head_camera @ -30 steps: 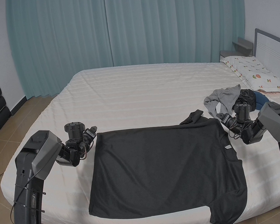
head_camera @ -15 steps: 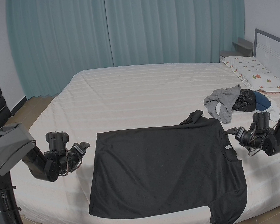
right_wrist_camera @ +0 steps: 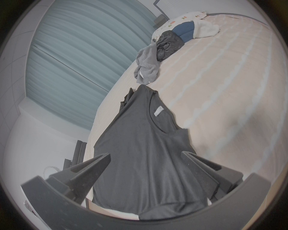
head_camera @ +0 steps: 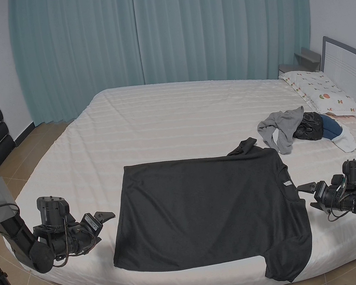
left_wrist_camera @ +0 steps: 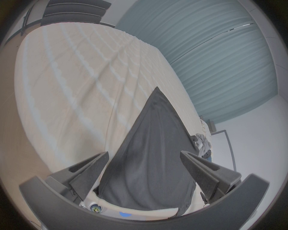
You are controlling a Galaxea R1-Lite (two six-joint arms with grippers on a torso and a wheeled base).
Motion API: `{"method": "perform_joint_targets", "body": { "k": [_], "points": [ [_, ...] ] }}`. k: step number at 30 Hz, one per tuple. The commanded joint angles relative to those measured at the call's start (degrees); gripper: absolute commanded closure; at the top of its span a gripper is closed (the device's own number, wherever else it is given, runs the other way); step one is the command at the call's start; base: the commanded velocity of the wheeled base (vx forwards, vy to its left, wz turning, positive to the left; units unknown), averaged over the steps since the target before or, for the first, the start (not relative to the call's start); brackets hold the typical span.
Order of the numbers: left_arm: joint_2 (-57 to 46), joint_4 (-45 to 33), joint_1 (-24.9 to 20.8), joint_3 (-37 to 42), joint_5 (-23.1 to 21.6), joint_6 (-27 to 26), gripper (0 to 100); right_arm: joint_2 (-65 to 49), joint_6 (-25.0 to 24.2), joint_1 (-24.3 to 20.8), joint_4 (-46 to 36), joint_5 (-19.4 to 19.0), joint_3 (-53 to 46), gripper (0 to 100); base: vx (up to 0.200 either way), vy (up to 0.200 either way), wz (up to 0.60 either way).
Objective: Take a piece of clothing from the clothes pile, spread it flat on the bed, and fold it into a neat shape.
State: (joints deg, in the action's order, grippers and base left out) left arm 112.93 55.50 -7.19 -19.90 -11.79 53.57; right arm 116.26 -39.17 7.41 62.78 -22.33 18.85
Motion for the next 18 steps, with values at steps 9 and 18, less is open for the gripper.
{"method": "perform_joint_targets", "body": {
  "k": [9, 18],
  "points": [
    [-0.1, 3.1, 0.5, 4.2, -0.6, 0.4, 0, -1.1, 0.2, 0.8, 0.4, -0.8, -2.4, 0, -0.156, 0.000, 0.00],
    [-0.4, 3.1, 0.2, 4.2, -0.6, 0.5, 0, -0.4, 0.8, 0.2, 0.4, -0.8, -2.7, 0, 0.000, -0.044, 0.00]
  ]
}}
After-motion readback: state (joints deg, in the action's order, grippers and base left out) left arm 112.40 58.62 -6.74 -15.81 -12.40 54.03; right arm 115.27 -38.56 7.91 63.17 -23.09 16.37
